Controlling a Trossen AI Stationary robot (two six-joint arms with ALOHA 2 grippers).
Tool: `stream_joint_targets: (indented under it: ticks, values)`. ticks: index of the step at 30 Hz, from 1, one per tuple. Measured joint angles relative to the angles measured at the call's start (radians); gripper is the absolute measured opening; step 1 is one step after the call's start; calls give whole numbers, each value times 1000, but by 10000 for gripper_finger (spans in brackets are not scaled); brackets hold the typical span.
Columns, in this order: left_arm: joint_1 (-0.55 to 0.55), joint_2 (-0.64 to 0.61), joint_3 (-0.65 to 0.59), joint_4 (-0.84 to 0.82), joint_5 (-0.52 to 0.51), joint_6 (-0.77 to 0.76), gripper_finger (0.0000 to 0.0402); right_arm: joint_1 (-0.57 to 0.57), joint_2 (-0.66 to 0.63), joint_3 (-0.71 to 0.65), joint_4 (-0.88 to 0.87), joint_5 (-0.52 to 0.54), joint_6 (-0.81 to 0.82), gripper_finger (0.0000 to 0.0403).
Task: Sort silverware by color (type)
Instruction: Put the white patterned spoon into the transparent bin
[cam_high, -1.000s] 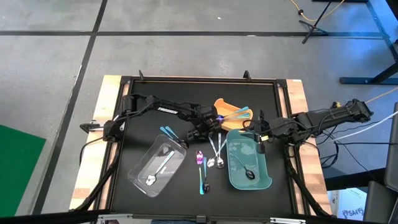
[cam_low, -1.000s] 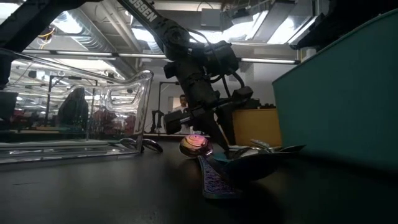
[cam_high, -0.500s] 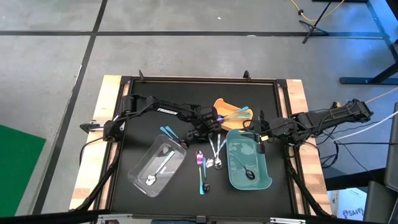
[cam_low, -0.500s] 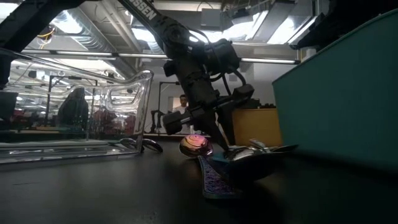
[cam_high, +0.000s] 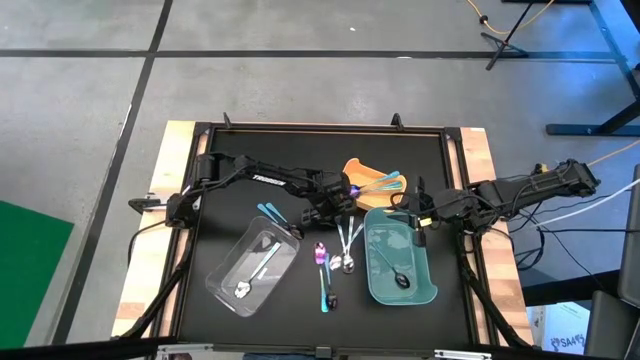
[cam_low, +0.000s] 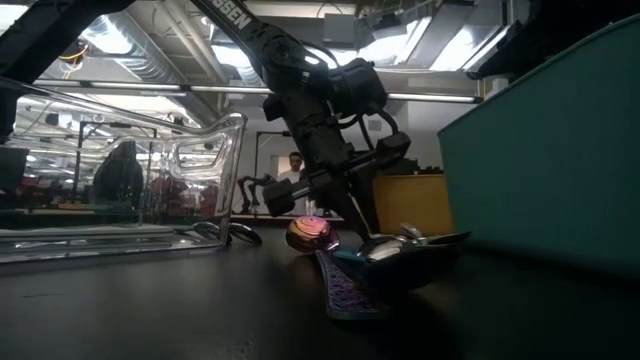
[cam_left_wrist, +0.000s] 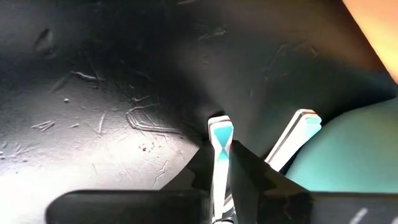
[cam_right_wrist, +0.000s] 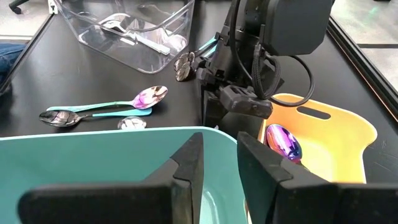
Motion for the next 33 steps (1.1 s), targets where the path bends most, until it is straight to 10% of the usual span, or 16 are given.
stream_joint_targets:
  ticks: [33]
  values:
    - [-6, 0, -2, 103, 30, 210, 1, 0, 0, 0, 0, 0, 0, 85]
